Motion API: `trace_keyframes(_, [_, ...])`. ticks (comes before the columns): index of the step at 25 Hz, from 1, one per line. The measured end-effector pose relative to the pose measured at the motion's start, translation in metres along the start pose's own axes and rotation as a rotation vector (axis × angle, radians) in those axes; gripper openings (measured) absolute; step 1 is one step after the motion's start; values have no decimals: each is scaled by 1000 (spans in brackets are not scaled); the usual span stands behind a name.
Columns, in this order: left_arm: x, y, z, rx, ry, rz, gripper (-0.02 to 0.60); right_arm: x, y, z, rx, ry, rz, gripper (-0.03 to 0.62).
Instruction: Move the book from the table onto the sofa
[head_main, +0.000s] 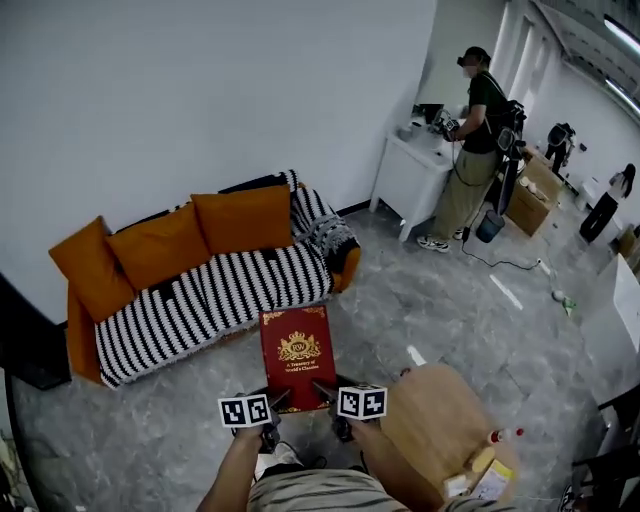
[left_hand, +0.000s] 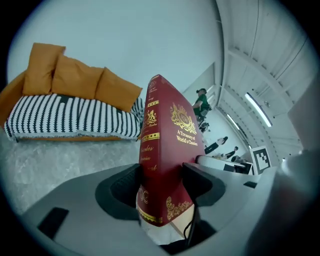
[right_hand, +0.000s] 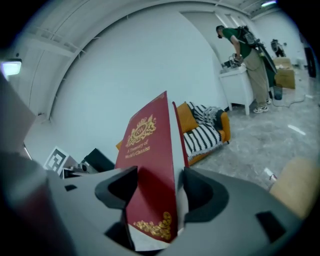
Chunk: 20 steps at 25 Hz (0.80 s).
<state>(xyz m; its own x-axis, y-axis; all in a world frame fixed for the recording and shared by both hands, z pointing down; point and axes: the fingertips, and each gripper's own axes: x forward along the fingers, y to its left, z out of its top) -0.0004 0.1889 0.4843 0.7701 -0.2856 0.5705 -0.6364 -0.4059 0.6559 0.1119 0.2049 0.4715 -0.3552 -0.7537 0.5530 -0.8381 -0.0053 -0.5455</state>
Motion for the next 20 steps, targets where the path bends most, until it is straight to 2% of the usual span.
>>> trace_keyframes(9, [-64,90,40,-100,-109,107,268,95,86,2,-93,115,111,298])
trace_keyframes(15, [-82,127,55,-172,-162,147,268,138,114,5,-175,190,158,298])
trace_keyframes(20, [-80,155,75,-221,-196,191,268,179,124,16,-203,241,207,298])
